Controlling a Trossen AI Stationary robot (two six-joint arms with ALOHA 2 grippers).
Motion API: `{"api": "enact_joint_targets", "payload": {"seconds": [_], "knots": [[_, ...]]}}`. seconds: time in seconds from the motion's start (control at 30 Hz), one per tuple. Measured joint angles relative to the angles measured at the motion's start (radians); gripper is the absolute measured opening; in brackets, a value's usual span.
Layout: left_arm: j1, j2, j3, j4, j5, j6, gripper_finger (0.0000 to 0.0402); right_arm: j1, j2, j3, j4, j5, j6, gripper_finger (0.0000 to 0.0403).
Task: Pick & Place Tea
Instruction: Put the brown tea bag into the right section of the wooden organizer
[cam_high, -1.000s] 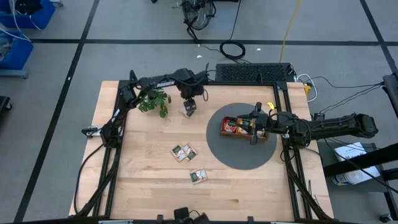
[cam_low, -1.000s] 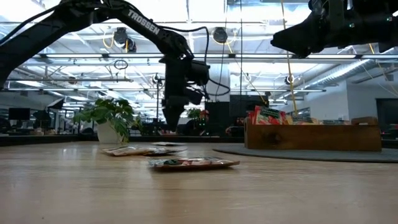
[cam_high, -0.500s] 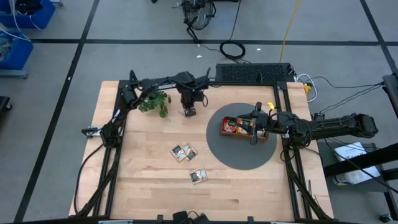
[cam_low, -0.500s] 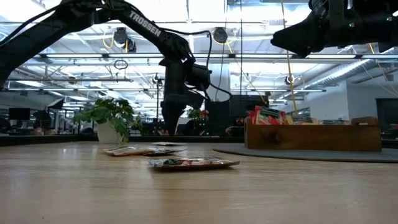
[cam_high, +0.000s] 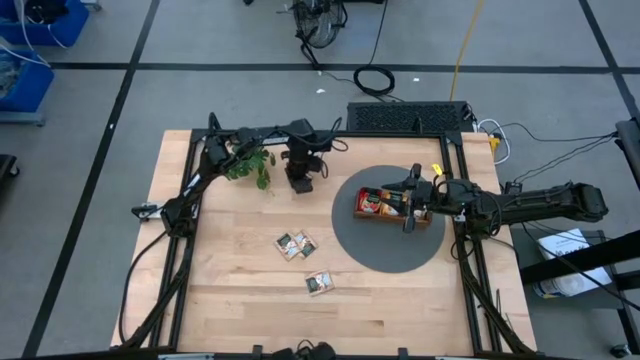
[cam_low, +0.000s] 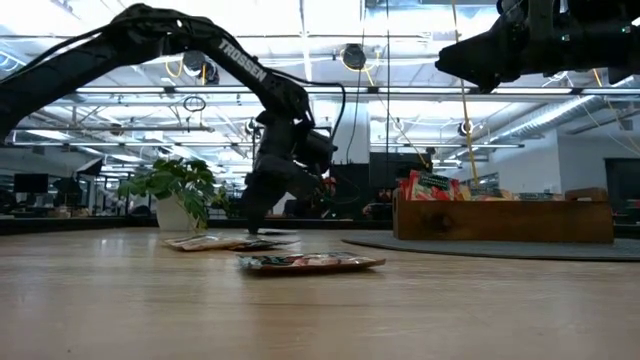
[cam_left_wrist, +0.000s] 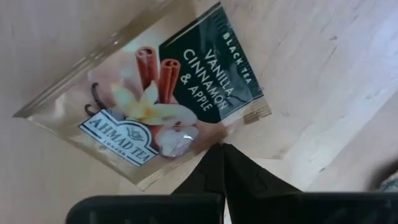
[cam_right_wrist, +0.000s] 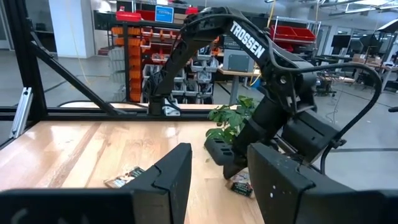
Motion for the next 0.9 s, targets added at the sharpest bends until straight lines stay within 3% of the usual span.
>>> {"api": "enact_joint_targets", "payload": {"seconds": [0.13,0.23,0.3,0.47,0.9], "knots": [[-0.021,-0.010,-0.002,-0.057,0.024,0.076,0.0001,0.000,0.000,0.000,0.000,0.000,-0.005,0.0141],[-0.050,-0.041,-0.012,-0.108,-0.019,0.153,0.0001,0.000,0.000,0.000,-0.001,0.000,-0.005,0.0141],[-0.057,-0.097,-0.006,-0.055,-0.056,0.179,0.0001,0.000,0.000,0.000,-0.002,0.000,-0.007,0.0141],[-0.022,-0.138,-0.005,0.192,-0.035,0.073,0.0000,0.000,0.000,0.000,0.000,0.000,-0.012,0.0141],[0.052,-0.083,-0.005,0.258,0.019,-0.030,0.0000,0.000,0.000,0.000,0.011,-0.052,0.003,0.0141]]}}
